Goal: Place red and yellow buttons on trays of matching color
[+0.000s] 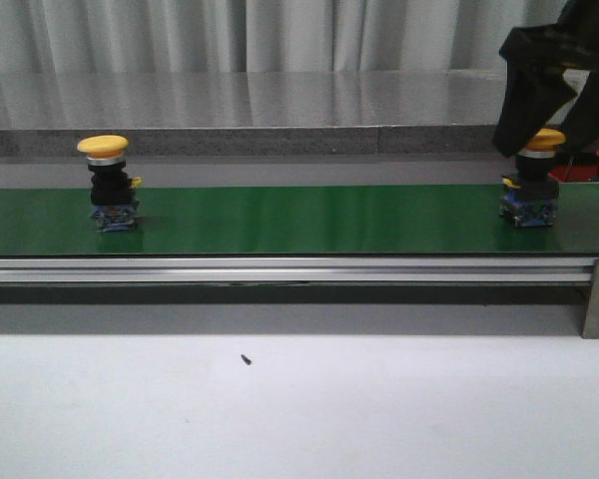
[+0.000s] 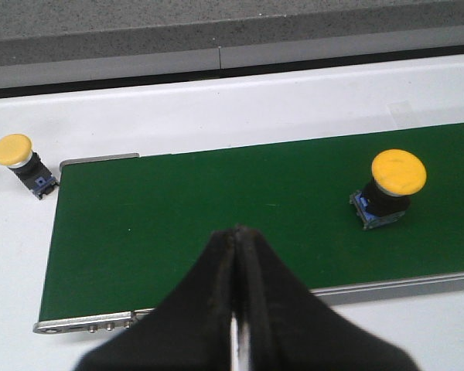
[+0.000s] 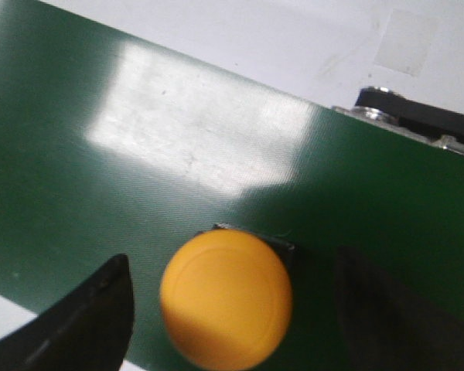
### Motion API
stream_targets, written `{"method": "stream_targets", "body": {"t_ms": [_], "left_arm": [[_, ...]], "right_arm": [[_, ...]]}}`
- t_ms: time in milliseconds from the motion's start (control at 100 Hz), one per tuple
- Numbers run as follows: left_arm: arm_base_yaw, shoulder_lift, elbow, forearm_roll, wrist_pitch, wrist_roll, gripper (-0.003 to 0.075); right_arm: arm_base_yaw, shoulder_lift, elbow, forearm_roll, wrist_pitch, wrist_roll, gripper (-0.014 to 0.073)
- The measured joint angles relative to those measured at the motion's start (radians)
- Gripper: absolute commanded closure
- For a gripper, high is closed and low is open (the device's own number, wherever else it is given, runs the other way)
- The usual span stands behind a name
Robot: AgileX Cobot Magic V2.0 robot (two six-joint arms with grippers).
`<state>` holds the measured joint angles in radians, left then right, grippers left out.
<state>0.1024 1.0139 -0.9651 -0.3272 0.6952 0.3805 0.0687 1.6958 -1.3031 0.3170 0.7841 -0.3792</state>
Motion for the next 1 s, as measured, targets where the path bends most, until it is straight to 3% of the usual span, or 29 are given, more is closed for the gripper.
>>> {"method": "stream_targets", "body": {"t_ms": [90, 210, 280, 640, 1000], "left_arm": [[0.0, 0.0, 0.0, 0.0, 0.0, 0.0, 0.074], [0.0, 0.0, 0.0, -0.002, 0.0, 0.0, 0.074], [0.0, 0.0, 0.0, -0.002, 0.0, 0.0, 0.074], [0.0, 0.0, 0.0, -0.002, -0.001, 0.0, 0.074], [0.0, 0.0, 0.0, -0.002, -0.001, 0.0, 0.074]], "right_arm": [[0.0, 0.026, 0.0, -0.016, -0.004, 0.02, 0.0128], [0.0, 0.03, 0.0, -0.021, -0.004, 0.042, 0.0322], [0.0, 0.028, -0.002, -0.023, 0.002, 0.047, 0.0377], [-0.058, -0.132, -0.002, -0.026, 0.108, 0.05, 0.0367], [-0.377, -0.269, 0.111, -0.028, 0.138, 0.051, 0.0367]]}}
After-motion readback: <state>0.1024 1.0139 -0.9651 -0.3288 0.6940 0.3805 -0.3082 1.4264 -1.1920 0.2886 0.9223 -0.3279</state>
